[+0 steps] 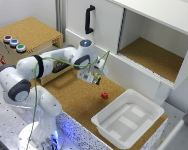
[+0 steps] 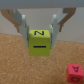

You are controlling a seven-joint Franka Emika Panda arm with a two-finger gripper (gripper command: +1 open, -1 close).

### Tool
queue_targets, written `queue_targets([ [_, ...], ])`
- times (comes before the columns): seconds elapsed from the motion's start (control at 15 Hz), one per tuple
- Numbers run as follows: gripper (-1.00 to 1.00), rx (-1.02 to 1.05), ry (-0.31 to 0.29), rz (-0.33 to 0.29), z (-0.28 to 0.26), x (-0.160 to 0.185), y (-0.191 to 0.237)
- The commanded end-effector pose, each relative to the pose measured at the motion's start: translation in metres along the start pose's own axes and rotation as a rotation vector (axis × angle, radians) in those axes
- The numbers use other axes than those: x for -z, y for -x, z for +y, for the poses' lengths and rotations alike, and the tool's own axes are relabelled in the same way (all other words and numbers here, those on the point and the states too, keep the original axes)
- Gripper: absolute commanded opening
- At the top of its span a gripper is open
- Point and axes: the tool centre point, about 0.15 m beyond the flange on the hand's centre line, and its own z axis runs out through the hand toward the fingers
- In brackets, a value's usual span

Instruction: Place the yellow object on the table

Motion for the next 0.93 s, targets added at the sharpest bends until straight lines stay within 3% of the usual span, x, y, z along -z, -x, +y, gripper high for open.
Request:
queue_targets([
  [0.0,-1.00,-0.005,0.038,-0.096,-0.042,-0.065,-0.045],
  [0.33,-1.00,-0.091,0.047,-0.196,-0.038,-0.094,-0.049],
  [0.73,-1.00,-0.117,0.057,-0.177,-0.048,-0.111,-0.037],
  [0.87,-1.00,-0.145,0.033,-0.159,-0.045,-0.115,-0.035],
])
